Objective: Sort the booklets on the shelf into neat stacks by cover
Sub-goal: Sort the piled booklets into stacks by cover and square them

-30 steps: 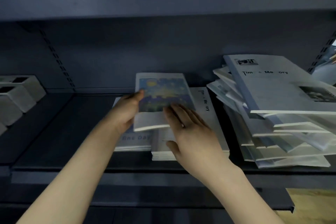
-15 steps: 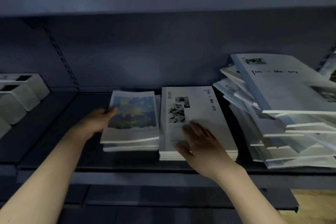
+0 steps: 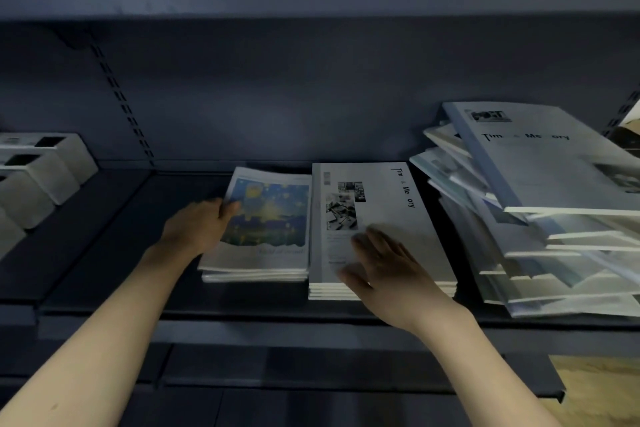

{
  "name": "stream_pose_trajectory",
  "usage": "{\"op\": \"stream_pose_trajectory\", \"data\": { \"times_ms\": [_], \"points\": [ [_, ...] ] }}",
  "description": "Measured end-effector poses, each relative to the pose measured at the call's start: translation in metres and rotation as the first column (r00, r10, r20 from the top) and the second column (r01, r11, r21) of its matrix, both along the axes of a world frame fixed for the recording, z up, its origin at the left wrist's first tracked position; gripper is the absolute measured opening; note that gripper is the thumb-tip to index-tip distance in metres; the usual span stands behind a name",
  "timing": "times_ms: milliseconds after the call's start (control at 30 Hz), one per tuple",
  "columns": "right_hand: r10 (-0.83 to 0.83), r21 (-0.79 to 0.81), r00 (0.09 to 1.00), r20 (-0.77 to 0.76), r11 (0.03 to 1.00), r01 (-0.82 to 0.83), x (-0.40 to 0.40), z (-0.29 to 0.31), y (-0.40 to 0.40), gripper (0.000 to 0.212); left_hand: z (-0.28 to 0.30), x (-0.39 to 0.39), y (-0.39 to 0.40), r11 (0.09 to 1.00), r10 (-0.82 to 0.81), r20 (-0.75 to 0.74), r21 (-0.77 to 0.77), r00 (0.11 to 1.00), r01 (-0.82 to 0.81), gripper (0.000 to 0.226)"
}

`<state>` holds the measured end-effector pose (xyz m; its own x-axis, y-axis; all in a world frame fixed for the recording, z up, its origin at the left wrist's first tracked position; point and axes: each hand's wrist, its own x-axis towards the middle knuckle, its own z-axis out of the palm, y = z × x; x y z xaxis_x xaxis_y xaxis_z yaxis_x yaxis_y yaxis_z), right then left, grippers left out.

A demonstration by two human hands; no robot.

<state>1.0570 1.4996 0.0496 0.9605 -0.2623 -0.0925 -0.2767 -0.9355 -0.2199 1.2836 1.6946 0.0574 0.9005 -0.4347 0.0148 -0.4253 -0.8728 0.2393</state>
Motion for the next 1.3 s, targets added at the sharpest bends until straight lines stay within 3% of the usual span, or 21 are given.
{"op": "stream_pose_trajectory", "data": {
  "times_ms": [167, 400, 533, 733, 867, 1000, 1100, 1200, 1300],
  "points": [
    [0.002, -0.004, 1.0, 0.017, 1.0, -0.002, 0.001, -0.002, 0.0, 0.099, -0.001, -0.001, -0.002, 0.992, 0.013, 0.043, 0.123, 0.999, -0.018, 0.059],
    [0.005, -0.006, 1.0, -0.029, 1.0, -0.005, 0.001, 0.0, -0.001, 0.066, -0.002, -0.007, -0.001, 0.986, 0.046, 0.072, 0.156, 0.996, -0.057, 0.057],
    [0.018, -0.025, 1.0, -0.023, 1.0, -0.018, 0.002, 0.002, 0.0, 0.078, 0.004, -0.015, -0.005, 0.971, 0.093, 0.072, 0.214, 0.993, -0.107, 0.055],
    [0.069, -0.05, 0.997, -0.019, 0.996, -0.07, -0.001, 0.014, -0.004, 0.055, 0.027, -0.042, -0.029, 0.885, 0.16, 0.167, 0.413, 0.973, -0.216, 0.063],
    [0.092, -0.061, 0.995, 0.037, 0.994, -0.09, -0.005, 0.034, -0.01, 0.047, 0.053, -0.076, -0.061, 0.95, 0.02, 0.391, 0.278, 0.92, -0.139, 0.048],
    [0.092, -0.163, 0.95, 0.297, 0.986, -0.044, -0.008, 0.07, -0.016, 0.04, 0.07, -0.11, -0.096, 0.962, -0.191, 0.496, 0.268, 0.847, 0.06, 0.04],
    [0.056, -0.245, 0.931, 0.361, 0.969, 0.037, -0.016, 0.103, -0.03, 0.052, 0.071, -0.129, -0.111, 0.948, -0.275, 0.522, 0.289, 0.808, 0.136, 0.038],
    [-0.118, -0.268, 0.969, 0.217, 0.947, 0.175, -0.031, 0.121, -0.055, 0.082, 0.067, -0.142, -0.116, 0.949, -0.292, 0.476, 0.254, 0.83, 0.188, 0.04],
    [-0.322, -0.225, 0.942, 0.098, 0.914, 0.336, -0.045, 0.117, -0.079, 0.098, 0.055, -0.145, -0.119, 0.954, -0.297, 0.443, 0.179, 0.846, 0.242, 0.038]
  ]
}}
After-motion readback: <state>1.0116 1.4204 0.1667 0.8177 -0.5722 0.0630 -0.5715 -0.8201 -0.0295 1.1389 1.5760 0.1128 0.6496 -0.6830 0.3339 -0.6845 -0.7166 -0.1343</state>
